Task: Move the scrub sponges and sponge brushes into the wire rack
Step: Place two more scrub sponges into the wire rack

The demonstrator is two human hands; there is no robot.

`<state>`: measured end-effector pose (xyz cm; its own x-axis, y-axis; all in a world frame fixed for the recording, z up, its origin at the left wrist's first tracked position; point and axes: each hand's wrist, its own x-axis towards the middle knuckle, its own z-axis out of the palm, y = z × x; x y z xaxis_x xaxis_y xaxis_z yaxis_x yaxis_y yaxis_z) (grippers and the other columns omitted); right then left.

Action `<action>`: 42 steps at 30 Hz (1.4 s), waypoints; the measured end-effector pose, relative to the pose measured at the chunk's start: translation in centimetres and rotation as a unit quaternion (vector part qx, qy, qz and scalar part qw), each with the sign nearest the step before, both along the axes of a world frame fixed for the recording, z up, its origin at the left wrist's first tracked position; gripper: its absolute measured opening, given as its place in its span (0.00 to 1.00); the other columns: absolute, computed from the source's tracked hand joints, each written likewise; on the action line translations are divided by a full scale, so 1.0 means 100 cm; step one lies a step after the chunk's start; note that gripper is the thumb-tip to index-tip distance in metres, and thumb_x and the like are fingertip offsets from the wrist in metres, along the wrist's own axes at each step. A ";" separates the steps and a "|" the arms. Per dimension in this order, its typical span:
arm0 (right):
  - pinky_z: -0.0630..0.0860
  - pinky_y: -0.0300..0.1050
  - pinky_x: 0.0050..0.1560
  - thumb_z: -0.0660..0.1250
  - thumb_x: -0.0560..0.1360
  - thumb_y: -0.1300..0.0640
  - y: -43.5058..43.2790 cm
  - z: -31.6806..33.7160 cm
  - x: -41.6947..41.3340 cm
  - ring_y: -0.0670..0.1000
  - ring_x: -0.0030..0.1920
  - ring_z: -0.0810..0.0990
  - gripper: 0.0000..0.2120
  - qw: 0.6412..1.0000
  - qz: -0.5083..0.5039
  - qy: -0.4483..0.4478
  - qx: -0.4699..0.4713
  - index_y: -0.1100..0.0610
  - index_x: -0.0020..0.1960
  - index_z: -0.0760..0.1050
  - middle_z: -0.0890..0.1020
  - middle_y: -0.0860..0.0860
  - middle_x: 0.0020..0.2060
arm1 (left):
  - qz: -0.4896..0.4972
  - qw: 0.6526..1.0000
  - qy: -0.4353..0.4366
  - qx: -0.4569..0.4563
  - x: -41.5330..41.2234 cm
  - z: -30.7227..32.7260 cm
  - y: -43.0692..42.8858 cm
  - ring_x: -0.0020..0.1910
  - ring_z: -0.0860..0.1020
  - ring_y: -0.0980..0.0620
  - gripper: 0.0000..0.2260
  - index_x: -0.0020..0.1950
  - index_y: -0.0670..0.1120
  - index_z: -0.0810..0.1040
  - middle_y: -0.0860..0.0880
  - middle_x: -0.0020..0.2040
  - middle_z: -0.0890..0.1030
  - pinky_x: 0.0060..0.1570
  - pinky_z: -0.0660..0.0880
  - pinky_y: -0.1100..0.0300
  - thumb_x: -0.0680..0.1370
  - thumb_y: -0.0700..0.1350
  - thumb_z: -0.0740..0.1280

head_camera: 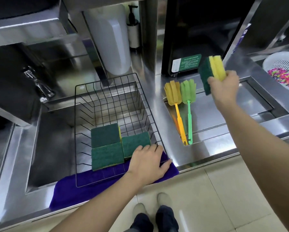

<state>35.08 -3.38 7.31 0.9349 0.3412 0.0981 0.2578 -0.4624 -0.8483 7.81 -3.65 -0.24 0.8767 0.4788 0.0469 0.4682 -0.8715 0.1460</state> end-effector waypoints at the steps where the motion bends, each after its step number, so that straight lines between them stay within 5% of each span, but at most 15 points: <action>1: 0.69 0.43 0.51 0.66 0.70 0.58 0.009 0.006 -0.010 0.54 0.51 0.73 0.22 0.999 0.026 0.016 0.024 0.64 0.62 0.68 0.74 0.56 0.54 | -0.007 1.000 -0.011 0.003 -0.003 0.000 0.001 0.40 0.77 0.48 0.21 0.47 0.45 0.76 0.48 0.42 0.80 0.40 0.70 0.54 0.75 0.61 0.54; 10: 0.73 0.45 0.49 0.65 0.70 0.61 0.080 0.005 -0.090 0.51 0.49 0.75 0.14 0.947 0.306 0.096 0.025 0.55 0.55 0.70 0.75 0.50 0.46 | 0.023 1.000 0.001 -0.001 -0.047 -0.003 0.018 0.34 0.75 0.47 0.18 0.38 0.45 0.76 0.48 0.35 0.77 0.35 0.73 0.57 0.68 0.60 0.66; 13: 0.71 0.45 0.49 0.66 0.70 0.61 0.090 -0.005 -0.108 0.52 0.49 0.74 0.17 0.915 0.396 0.055 -0.055 0.56 0.57 0.69 0.75 0.51 0.48 | 0.023 1.000 0.008 0.004 -0.055 -0.003 0.021 0.35 0.74 0.47 0.19 0.40 0.44 0.76 0.47 0.36 0.77 0.36 0.72 0.56 0.69 0.60 0.60; 18: 0.70 0.44 0.45 0.66 0.71 0.60 0.096 -0.011 -0.134 0.55 0.47 0.75 0.18 0.789 0.554 -0.061 -0.259 0.56 0.59 0.68 0.77 0.55 0.50 | 0.035 0.999 0.032 -0.018 -0.057 -0.002 0.021 0.48 0.72 0.45 0.20 0.51 0.42 0.75 0.44 0.48 0.77 0.49 0.68 0.51 0.74 0.58 0.63; 22: 0.70 0.46 0.42 0.64 0.72 0.57 0.103 -0.015 -0.147 0.57 0.46 0.75 0.14 0.708 0.589 -0.142 -0.362 0.56 0.57 0.67 0.75 0.55 0.44 | 0.039 0.997 0.054 -0.029 -0.056 -0.001 0.021 0.52 0.71 0.45 0.22 0.56 0.42 0.73 0.44 0.52 0.76 0.53 0.65 0.50 0.76 0.61 0.59; 29: 0.73 0.51 0.46 0.60 0.71 0.59 0.117 -0.029 -0.148 0.60 0.48 0.76 0.07 0.696 0.571 -0.170 -0.401 0.55 0.49 0.69 0.77 0.56 0.43 | 0.045 0.997 0.052 -0.044 -0.056 -0.002 0.022 0.52 0.71 0.45 0.23 0.55 0.42 0.74 0.44 0.52 0.77 0.52 0.65 0.51 0.75 0.61 0.60; 35: 0.65 0.52 0.66 0.58 0.76 0.58 0.117 -0.047 -0.149 0.59 0.63 0.68 0.16 0.668 0.589 -0.177 -0.418 0.58 0.63 0.72 0.72 0.59 0.60 | 0.053 0.996 0.053 -0.051 -0.055 -0.003 0.021 0.52 0.70 0.45 0.22 0.55 0.43 0.74 0.45 0.52 0.76 0.53 0.64 0.51 0.75 0.61 0.60; 42: 0.67 0.55 0.64 0.61 0.75 0.61 0.110 -0.057 -0.142 0.58 0.63 0.71 0.18 0.653 0.602 -0.197 -0.416 0.56 0.64 0.69 0.75 0.56 0.60 | 0.049 0.998 0.017 -0.043 -0.053 -0.006 0.021 0.50 0.71 0.45 0.21 0.52 0.42 0.75 0.45 0.50 0.76 0.51 0.66 0.51 0.74 0.60 0.63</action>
<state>20.92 7.59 1.64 -0.1010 0.8942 -0.4362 0.9814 0.0176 -0.1911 2.52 -1.54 -0.83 0.8260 0.5631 -0.0267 0.5562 -0.8065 0.2005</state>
